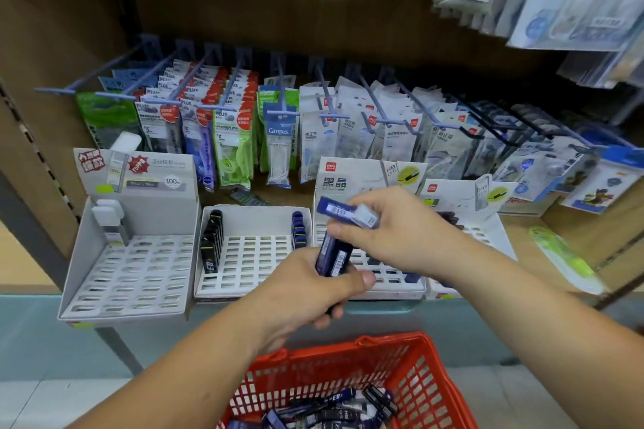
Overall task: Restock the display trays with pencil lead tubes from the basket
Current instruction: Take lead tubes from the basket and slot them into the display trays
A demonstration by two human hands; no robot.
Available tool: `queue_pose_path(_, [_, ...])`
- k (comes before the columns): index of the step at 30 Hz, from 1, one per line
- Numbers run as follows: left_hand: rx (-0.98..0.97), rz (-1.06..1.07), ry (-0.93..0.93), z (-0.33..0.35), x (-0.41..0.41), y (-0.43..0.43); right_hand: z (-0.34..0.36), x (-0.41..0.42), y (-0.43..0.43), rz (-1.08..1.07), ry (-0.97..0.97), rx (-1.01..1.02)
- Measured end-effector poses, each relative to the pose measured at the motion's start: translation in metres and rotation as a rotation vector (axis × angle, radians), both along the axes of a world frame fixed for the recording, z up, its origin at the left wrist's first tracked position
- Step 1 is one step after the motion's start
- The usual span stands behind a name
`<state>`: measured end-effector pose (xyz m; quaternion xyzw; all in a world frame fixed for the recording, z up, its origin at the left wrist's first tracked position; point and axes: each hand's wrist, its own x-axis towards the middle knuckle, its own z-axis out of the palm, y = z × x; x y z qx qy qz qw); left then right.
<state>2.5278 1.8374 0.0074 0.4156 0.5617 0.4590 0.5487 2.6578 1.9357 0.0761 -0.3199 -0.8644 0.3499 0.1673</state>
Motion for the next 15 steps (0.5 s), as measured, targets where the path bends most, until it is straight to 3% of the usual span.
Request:
queue_pose_path(4, [-0.014,0.041,-0.001,0.005,0.002,-0.002,0.000,0.002,-0.009,-0.034,0.037,-0.085])
queue_pose_path(6, [-0.017,0.072,0.015,0.006,0.002,-0.001,0.000,0.004,-0.014,-0.156,0.120,-0.197])
queue_pose_path(11, [-0.013,0.101,0.023,0.008,0.005,-0.004,0.007,0.019,-0.019,-0.406,0.591,-0.837])
queue_pose_path(15, [-0.010,-0.032,0.019,0.012,0.022,-0.014,0.002,0.027,-0.023,-0.466,0.830,-0.988])
